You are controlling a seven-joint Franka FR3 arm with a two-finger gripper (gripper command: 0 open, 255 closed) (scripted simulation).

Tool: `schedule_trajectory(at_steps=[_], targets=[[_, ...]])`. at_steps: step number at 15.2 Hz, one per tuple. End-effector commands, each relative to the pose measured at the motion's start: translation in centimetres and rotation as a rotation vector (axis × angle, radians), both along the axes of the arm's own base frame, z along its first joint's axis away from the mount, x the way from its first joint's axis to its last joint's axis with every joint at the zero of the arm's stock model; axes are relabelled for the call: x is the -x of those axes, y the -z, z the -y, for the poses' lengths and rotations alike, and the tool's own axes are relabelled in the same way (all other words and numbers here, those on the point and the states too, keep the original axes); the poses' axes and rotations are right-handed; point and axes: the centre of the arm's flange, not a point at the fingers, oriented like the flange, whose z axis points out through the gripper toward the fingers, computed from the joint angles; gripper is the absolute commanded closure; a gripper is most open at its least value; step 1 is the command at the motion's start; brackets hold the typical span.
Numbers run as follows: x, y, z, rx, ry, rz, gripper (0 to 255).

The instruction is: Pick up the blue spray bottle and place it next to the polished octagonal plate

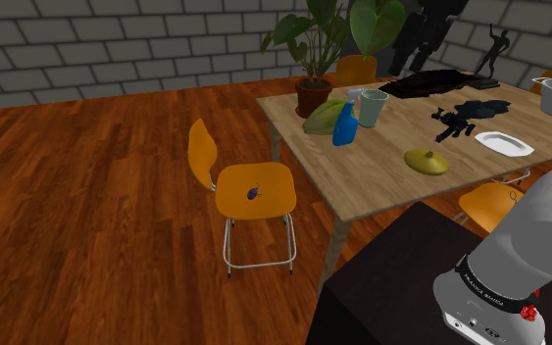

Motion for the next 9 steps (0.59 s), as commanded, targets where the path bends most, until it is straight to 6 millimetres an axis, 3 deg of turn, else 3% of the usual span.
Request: schedule_trajectory(at_steps=[1, 9], targets=[[0.0, 0.0, 0.0, 0.000, 0.000, 0.000, 0], [-4.9, 4.5, 8.3, 0.045, -0.267, -0.012, 0]])
